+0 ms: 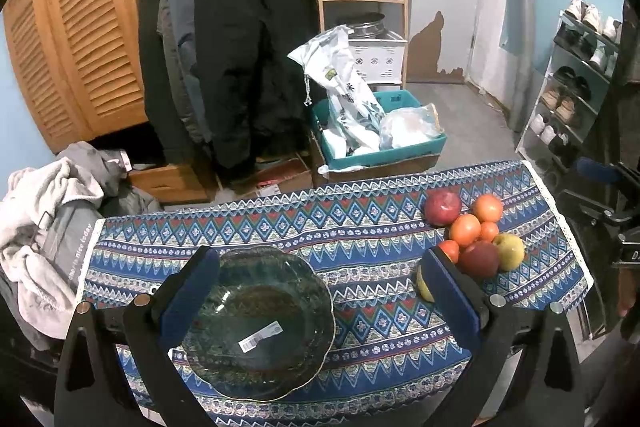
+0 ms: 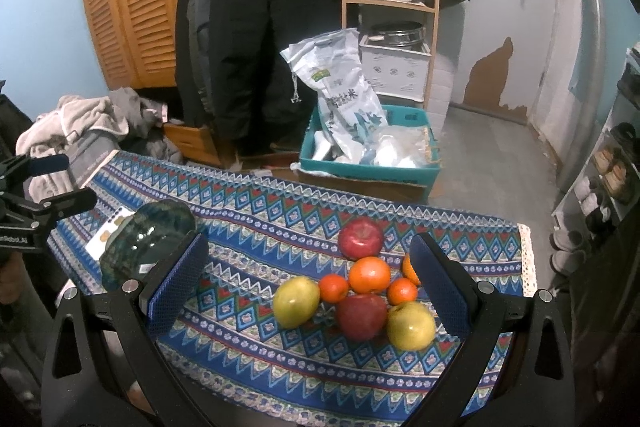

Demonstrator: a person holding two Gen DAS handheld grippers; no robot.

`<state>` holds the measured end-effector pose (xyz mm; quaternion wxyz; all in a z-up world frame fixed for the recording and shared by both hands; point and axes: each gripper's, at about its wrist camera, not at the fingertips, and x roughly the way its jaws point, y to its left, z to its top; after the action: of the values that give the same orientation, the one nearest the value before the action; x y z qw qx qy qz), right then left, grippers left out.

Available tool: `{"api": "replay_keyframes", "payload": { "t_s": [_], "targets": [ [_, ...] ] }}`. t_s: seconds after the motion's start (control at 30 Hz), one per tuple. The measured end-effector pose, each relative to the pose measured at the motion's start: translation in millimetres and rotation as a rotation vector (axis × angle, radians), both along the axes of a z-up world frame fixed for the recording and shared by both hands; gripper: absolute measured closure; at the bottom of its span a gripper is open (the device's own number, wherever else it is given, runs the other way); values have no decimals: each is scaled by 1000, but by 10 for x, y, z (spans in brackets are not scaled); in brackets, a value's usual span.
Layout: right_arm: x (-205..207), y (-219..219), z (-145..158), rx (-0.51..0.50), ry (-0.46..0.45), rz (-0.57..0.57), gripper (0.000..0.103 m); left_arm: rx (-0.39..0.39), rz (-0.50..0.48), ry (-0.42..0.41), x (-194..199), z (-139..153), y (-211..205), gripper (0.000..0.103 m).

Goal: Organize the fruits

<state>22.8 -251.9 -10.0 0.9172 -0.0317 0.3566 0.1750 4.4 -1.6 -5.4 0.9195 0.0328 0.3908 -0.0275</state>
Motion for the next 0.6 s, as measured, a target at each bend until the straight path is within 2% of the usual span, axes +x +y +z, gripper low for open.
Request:
{"api": "replay_keyframes", "payload": {
  "t_s": [0.37,0.6],
  "targets": [
    [111,-271,-66,-30,14,-70,4,-9,-29,49,80,-143,-140,1],
    [197,-428,-161,-32,60,-99,4,0,-78,121,195,-341,-365,1]
  ]
}}
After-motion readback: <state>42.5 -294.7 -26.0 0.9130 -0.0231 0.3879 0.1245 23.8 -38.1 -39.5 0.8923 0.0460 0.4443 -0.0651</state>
